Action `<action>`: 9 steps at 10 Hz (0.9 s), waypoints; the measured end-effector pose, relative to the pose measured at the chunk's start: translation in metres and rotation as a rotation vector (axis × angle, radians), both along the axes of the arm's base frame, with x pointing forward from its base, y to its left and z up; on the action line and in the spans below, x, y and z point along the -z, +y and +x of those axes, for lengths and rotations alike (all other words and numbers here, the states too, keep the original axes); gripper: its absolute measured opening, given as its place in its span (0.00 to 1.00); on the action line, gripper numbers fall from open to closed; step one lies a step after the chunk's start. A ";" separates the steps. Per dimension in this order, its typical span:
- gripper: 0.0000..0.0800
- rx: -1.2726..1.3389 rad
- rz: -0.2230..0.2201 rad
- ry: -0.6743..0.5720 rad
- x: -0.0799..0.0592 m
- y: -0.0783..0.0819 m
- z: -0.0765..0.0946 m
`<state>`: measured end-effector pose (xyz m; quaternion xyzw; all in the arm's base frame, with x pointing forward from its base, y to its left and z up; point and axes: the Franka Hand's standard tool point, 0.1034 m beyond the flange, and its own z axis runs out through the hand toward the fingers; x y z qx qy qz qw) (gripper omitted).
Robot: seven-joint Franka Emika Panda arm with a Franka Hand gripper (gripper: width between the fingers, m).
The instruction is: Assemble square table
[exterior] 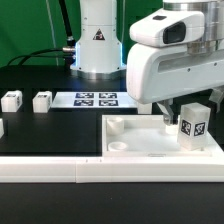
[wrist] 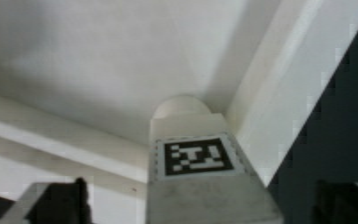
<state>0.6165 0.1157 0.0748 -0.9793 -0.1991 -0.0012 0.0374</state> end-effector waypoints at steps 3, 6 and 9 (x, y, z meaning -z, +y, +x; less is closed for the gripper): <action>0.36 0.002 0.000 -0.001 0.000 -0.001 0.000; 0.36 0.029 0.003 0.000 0.000 -0.002 0.001; 0.36 0.279 0.014 -0.015 0.001 -0.004 0.001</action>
Offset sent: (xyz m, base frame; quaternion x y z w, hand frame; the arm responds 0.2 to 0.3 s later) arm 0.0000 0.0000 0.0000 0.0000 0.0000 0.0000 1.0000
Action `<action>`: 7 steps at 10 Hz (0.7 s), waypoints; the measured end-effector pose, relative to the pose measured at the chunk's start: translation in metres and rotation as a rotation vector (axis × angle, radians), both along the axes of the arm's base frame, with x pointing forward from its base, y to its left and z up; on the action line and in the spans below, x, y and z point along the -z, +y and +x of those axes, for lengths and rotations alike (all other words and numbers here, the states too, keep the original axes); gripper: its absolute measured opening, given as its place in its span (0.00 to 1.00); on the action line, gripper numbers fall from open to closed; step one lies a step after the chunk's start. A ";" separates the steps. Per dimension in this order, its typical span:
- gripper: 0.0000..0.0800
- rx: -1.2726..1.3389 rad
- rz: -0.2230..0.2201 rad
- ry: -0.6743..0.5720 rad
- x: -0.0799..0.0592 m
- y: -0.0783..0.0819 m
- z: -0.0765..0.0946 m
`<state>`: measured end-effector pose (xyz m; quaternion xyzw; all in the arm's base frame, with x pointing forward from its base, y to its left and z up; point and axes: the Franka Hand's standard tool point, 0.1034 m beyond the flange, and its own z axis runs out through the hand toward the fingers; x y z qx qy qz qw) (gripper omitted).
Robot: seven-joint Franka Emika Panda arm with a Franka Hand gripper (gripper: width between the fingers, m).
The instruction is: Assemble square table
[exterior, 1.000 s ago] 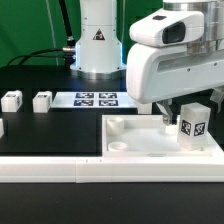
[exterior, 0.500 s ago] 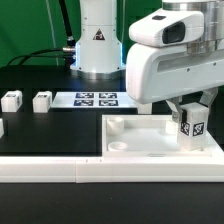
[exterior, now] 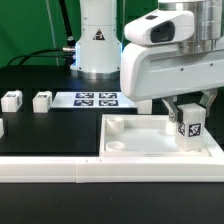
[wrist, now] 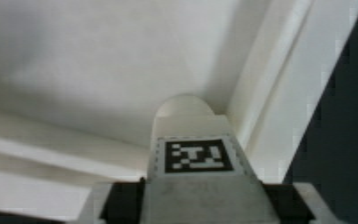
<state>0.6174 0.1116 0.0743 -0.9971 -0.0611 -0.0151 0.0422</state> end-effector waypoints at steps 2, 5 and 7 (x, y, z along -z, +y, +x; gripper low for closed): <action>0.36 0.170 0.018 -0.001 0.000 0.000 0.000; 0.36 0.478 0.032 0.019 0.000 0.005 0.001; 0.36 0.697 0.038 0.039 0.000 0.007 0.000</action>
Offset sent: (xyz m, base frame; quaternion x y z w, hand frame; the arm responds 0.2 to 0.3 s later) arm -0.0091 0.0058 -0.0012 -0.0005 0.0075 0.1975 0.9803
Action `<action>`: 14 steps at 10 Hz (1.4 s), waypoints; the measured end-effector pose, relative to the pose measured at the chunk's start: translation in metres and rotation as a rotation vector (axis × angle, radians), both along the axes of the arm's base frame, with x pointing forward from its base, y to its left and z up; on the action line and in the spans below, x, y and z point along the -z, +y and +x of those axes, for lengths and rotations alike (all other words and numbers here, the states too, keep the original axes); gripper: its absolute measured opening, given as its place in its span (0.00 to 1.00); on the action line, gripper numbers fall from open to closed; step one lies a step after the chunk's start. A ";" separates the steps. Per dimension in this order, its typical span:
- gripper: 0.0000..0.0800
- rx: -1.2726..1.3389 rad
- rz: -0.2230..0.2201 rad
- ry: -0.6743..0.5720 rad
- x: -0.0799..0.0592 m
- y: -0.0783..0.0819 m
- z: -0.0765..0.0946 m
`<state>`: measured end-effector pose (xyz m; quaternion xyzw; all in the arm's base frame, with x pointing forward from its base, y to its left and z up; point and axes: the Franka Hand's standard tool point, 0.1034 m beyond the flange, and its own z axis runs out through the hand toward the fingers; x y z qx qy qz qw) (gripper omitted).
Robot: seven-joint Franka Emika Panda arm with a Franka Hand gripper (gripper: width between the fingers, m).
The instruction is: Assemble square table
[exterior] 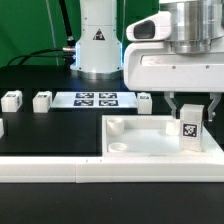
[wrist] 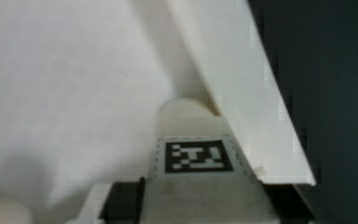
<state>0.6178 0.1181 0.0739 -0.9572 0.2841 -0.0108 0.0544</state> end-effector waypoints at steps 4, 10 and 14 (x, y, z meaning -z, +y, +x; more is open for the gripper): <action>0.36 0.298 0.024 0.031 0.000 0.001 0.000; 0.43 0.405 0.039 0.047 0.001 0.002 0.000; 0.80 0.086 0.019 0.038 0.002 0.004 -0.003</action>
Offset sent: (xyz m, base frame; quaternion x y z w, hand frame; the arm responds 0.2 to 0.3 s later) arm -0.0003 -0.0026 -0.0014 -0.0143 0.0002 0.1696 0.9854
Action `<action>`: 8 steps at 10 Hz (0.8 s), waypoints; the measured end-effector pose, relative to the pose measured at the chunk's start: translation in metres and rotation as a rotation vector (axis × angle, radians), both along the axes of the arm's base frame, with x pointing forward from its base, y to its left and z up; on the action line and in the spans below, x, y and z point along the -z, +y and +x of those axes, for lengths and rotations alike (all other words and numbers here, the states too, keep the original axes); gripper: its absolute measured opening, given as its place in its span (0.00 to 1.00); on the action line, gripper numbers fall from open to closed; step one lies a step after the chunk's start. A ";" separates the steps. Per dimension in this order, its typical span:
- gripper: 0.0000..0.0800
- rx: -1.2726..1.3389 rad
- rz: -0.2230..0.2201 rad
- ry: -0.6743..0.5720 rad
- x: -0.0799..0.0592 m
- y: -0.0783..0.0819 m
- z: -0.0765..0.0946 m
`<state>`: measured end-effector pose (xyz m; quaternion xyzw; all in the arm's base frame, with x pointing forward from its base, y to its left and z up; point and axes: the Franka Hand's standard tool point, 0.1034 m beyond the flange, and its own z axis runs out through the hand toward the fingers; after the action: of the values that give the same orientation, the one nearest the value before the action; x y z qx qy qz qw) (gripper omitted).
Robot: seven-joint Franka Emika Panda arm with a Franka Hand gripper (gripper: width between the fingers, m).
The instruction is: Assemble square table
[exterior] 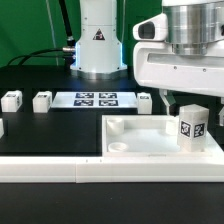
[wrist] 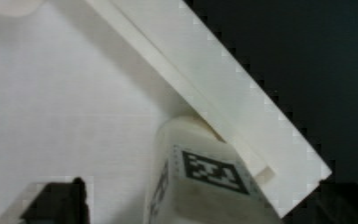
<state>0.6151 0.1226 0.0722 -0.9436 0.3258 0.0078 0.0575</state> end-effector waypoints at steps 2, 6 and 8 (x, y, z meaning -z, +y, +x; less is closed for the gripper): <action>0.81 -0.152 -0.007 -0.015 0.000 0.000 0.000; 0.81 -0.528 -0.042 -0.047 0.000 0.000 0.000; 0.81 -0.704 -0.057 -0.061 0.000 -0.001 0.000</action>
Offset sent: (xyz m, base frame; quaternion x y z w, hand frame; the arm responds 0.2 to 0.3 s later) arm 0.0048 0.0003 -0.0029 -0.0237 0.0088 -0.2855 0.9581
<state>0.6153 0.1218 0.0719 -0.9991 -0.0210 -0.0101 0.0349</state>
